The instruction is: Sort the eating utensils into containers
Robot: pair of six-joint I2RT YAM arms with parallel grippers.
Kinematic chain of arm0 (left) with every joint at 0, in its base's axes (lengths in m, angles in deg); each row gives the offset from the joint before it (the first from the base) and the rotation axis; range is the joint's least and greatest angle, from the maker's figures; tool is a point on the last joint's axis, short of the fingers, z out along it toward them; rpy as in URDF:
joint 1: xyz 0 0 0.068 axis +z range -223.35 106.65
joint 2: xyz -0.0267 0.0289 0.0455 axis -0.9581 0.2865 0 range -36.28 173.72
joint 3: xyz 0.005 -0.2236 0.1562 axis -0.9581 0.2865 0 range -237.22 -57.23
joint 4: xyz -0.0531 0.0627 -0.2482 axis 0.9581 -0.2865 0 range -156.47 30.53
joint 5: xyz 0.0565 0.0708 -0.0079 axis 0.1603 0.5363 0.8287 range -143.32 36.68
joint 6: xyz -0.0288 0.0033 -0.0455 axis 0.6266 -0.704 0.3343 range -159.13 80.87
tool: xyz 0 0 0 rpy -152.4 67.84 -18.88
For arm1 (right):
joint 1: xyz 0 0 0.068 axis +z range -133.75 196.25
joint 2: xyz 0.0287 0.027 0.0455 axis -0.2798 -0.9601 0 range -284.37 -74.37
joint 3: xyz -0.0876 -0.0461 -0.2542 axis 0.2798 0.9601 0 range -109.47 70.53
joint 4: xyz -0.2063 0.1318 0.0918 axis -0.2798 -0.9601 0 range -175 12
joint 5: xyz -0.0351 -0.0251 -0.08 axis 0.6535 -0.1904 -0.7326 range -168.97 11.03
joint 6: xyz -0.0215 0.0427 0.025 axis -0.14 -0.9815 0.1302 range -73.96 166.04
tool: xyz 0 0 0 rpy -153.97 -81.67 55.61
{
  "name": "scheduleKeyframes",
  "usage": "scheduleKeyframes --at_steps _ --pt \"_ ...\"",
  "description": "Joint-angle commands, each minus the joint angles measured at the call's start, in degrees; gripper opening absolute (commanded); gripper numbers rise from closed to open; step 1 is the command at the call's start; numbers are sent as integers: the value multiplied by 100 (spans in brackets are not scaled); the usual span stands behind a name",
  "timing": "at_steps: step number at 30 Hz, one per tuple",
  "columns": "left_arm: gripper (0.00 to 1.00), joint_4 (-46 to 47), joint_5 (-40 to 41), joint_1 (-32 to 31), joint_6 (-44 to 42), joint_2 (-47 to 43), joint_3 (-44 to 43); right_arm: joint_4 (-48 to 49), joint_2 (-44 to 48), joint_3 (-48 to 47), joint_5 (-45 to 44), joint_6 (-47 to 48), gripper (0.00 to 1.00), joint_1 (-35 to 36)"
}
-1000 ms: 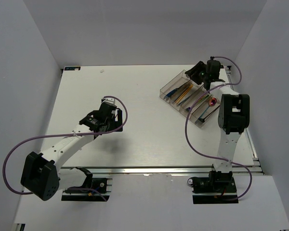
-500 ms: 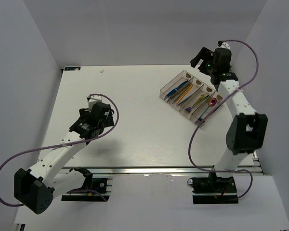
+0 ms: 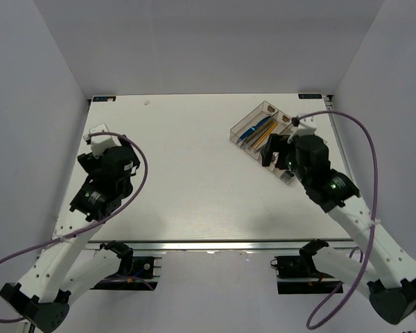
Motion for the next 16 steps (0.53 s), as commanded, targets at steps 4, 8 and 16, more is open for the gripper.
scheduleKeyframes --at_steps 4,8,16 --pt "98 264 218 34 -113 -820 290 -885 1393 604 -286 -100 89 44" --pt "98 194 306 34 10 -1085 439 -867 2046 1036 -39 -56 89 44" --pt "98 194 271 34 90 -1252 659 -744 2328 1414 -373 -82 89 44"
